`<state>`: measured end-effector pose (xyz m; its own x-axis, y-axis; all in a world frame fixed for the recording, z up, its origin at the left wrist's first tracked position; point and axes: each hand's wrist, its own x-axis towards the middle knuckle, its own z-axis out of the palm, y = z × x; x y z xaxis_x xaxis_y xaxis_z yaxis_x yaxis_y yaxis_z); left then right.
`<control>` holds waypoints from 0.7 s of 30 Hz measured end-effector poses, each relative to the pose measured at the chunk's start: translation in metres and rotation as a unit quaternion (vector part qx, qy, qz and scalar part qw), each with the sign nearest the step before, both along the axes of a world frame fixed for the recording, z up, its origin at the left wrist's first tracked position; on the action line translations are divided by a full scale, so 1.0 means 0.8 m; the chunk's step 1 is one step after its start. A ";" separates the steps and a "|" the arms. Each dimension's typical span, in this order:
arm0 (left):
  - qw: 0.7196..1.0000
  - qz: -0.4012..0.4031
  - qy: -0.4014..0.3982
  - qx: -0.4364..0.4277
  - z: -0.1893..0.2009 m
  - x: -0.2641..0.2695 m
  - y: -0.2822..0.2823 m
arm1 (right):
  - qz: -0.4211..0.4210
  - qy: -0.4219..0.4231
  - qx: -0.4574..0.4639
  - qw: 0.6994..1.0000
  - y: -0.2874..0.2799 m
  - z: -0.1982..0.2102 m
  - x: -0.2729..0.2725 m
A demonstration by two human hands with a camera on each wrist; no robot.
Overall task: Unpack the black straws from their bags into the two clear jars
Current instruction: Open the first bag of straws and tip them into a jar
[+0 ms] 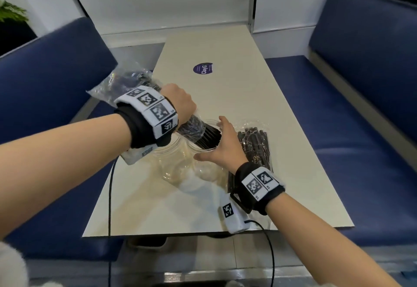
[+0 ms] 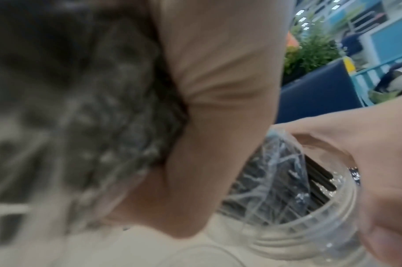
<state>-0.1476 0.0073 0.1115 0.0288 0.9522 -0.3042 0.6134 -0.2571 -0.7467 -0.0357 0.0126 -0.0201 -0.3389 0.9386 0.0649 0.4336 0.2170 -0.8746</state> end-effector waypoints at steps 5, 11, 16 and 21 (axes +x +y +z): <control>0.995 -0.062 0.072 -0.010 -0.014 0.026 0.008 | 0.004 -0.021 0.011 1.000 0.003 -0.002 -0.002; 0.985 -0.107 0.136 -0.004 -0.019 0.036 0.008 | -0.001 -0.008 0.006 1.000 0.004 -0.004 -0.001; 0.979 -0.128 0.158 0.032 0.007 0.033 0.005 | 0.002 -0.010 0.013 1.000 0.004 -0.004 0.000; 0.980 -0.120 0.142 0.068 0.042 0.028 0.002 | 0.016 0.002 0.011 1.000 0.004 -0.003 0.001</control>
